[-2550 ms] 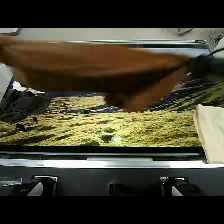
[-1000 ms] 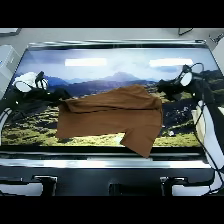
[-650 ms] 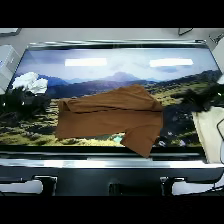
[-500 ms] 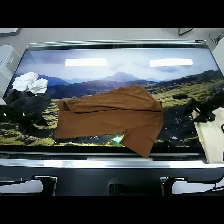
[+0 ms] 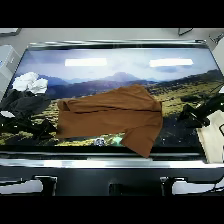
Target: Fold the clothes and pants, and hang the long-sleeved shirts on hangers.
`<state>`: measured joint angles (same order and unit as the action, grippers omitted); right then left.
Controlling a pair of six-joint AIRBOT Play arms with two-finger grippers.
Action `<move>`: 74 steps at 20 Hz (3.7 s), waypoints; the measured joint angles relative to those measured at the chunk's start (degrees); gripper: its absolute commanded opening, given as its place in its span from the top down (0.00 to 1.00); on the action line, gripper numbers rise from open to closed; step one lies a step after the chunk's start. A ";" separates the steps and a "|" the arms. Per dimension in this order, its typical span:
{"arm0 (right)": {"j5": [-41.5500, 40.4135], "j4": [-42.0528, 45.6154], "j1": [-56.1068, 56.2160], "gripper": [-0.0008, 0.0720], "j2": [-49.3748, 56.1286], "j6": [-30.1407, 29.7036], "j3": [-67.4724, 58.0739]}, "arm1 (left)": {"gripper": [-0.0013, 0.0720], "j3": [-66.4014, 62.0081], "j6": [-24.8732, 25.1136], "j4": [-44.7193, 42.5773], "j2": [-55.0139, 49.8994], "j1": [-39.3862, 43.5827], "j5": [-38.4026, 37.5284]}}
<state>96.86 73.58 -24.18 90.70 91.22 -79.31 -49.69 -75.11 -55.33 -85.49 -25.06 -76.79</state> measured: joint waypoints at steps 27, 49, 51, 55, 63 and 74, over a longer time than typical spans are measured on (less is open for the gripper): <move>-17.64 -19.61 0.28 0.31 4.42 -7.26 15.85 | 0.94 1.16 0.15 2.10 2.62 4.17 1.16; -28.74 -5.25 8.96 0.94 -30.08 -13.22 -35.10 | 0.94 -58.62 0.13 4.59 29.57 4.20 14.34; -29.77 -1.88 8.92 0.94 -36.46 -13.20 -36.61 | 0.94 -61.37 -0.46 4.42 33.92 4.17 15.15; -34.69 3.19 8.92 0.94 -45.22 -12.59 -37.86 | 0.94 -63.65 -1.90 4.37 40.09 4.15 17.00; -25.55 6.97 8.94 0.94 -41.86 -9.03 -37.62 | 0.94 -59.67 -4.33 4.85 35.80 4.50 8.07; -15.37 2.89 18.40 0.94 -3.37 0.57 -9.75 | 0.94 -25.20 -0.70 3.93 1.73 14.56 9.73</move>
<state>81.49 76.47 -5.78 87.33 91.79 -89.06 -74.89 -75.81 -51.40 -83.77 -10.50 -67.07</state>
